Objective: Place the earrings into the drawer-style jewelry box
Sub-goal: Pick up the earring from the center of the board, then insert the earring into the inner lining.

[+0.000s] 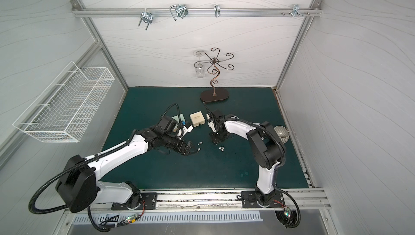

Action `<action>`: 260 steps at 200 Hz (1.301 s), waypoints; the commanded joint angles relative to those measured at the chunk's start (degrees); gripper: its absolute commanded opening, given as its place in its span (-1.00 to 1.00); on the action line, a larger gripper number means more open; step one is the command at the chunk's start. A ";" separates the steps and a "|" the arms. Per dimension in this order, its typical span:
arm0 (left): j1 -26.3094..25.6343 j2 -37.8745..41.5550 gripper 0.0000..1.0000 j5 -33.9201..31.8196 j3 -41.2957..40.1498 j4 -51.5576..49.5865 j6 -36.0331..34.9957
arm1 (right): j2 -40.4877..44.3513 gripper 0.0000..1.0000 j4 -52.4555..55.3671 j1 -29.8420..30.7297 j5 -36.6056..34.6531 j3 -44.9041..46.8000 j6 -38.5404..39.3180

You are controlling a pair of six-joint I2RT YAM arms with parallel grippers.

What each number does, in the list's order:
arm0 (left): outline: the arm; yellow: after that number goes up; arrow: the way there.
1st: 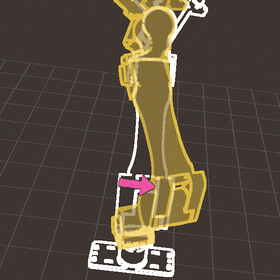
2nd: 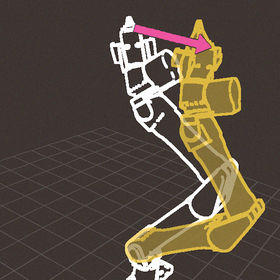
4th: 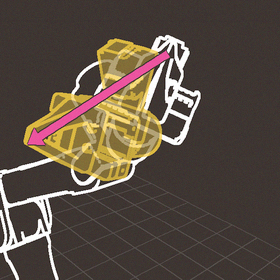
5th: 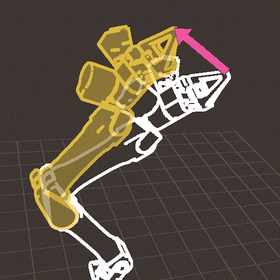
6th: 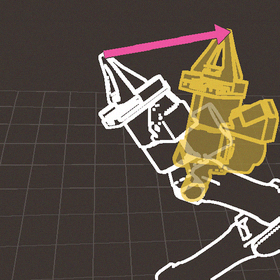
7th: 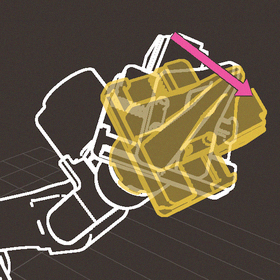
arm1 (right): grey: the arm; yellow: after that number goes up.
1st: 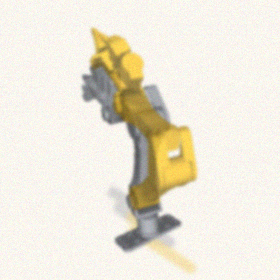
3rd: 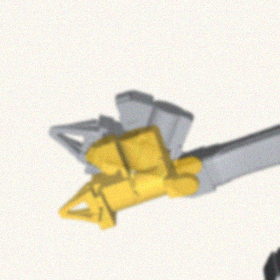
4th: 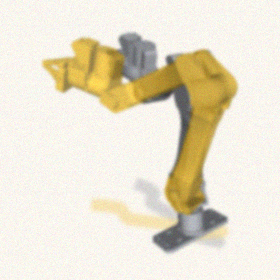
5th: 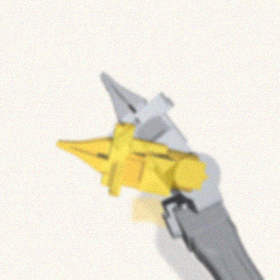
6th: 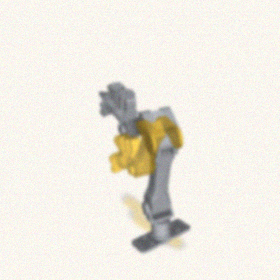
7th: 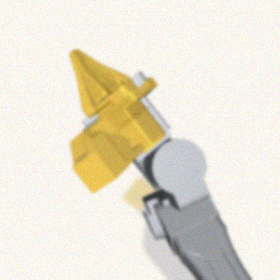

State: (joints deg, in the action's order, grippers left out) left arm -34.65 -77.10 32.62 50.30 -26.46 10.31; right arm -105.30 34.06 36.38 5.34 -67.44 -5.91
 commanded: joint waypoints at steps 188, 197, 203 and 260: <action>-0.23 0.37 0.99 1.00 0.15 1.36 -0.12 | 0.49 -1.00 1.29 -9.59 8.19 -11.92 -1.70; -0.18 0.37 0.99 1.01 0.15 1.37 -0.12 | -0.70 -1.00 1.03 -9.96 7.93 -13.07 -1.76; -0.25 0.37 0.99 1.02 0.14 1.36 -0.13 | -1.48 -1.00 1.00 -10.14 7.70 -13.88 -1.87; -0.19 -0.05 0.99 1.48 0.00 1.41 -0.01 | -7.25 -1.00 0.24 -10.37 6.07 -17.63 -2.21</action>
State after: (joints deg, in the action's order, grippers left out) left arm -34.65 -77.10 32.67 50.30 -26.46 10.48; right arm -110.72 34.20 26.04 12.05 -83.57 -7.77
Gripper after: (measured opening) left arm 0.993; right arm 0.044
